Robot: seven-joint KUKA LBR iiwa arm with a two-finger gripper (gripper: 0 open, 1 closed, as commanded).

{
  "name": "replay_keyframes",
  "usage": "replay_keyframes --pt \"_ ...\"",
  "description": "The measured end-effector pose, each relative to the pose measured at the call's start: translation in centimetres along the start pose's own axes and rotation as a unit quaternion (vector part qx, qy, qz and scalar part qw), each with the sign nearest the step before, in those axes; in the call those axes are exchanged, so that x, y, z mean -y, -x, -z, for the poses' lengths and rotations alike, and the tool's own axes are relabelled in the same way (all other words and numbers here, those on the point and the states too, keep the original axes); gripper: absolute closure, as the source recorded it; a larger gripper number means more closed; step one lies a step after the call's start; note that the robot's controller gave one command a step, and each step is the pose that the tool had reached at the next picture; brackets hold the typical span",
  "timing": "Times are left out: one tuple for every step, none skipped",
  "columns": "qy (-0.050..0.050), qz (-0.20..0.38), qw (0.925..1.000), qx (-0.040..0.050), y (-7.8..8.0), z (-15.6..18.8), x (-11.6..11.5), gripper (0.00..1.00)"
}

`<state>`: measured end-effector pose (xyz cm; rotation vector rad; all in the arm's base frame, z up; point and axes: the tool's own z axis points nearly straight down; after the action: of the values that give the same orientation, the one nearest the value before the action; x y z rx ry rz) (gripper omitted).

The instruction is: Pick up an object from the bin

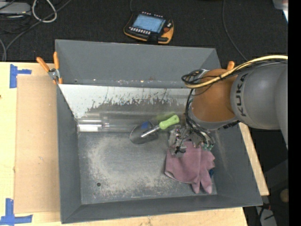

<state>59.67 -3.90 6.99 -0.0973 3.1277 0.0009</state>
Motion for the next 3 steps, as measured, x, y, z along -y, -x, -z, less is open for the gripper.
replay_keyframes --pt "0.000 0.000 1.0000 0.0003 0.00 -0.02 0.01 0.00" --pt "0.000 -0.001 1.0000 -0.0001 -0.01 -0.01 0.02 1.00" --pt "0.000 -0.001 1.0000 0.0004 0.00 -0.02 0.02 0.00"
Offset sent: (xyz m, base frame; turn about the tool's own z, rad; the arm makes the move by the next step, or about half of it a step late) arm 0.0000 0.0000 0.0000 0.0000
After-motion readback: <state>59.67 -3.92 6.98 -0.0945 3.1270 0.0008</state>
